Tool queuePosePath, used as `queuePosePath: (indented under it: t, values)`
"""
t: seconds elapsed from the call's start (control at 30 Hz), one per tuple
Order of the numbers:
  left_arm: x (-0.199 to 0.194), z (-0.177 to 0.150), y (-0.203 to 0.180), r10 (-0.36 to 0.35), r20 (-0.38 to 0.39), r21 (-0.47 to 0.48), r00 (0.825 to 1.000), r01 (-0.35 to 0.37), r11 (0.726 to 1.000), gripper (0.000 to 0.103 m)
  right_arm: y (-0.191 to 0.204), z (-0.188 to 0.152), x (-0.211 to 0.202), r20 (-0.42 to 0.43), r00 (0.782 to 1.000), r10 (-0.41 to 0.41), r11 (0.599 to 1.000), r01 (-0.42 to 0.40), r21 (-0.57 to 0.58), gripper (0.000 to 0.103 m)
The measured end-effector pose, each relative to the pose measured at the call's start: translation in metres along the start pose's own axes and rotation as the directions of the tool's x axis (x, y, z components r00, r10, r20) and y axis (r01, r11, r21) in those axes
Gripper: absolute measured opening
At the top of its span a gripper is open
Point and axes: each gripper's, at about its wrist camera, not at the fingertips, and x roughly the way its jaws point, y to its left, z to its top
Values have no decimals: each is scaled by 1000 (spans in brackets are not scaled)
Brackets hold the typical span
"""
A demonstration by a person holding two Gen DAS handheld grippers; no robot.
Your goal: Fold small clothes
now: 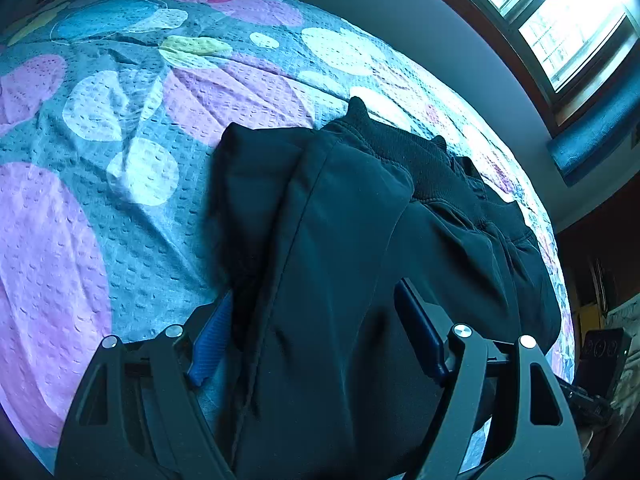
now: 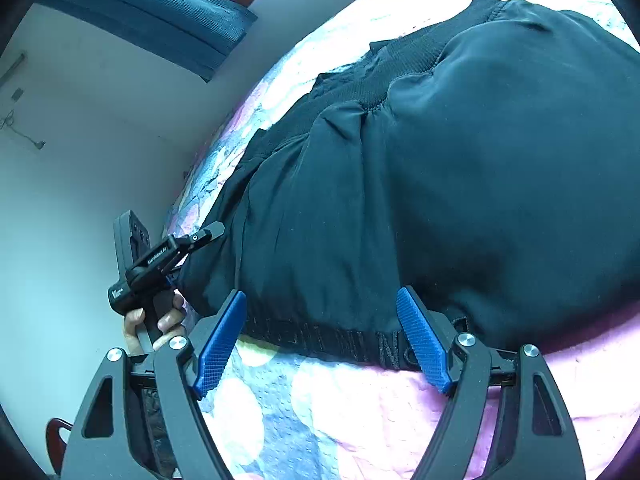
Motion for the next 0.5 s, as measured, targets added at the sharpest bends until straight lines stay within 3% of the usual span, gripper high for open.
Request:
queuePosePath:
  t: [0.2, 0.5]
  values:
    - [-3, 1, 4, 4, -8, -41, 1000, -4, 999, 66, -7, -11, -9, 41, 998, 55, 998, -55, -6, 81]
    - [-2, -3, 12, -46, -64, -40, 997, 44, 998, 66, 1, -19, -8, 68, 997, 20, 996, -13, -92, 82]
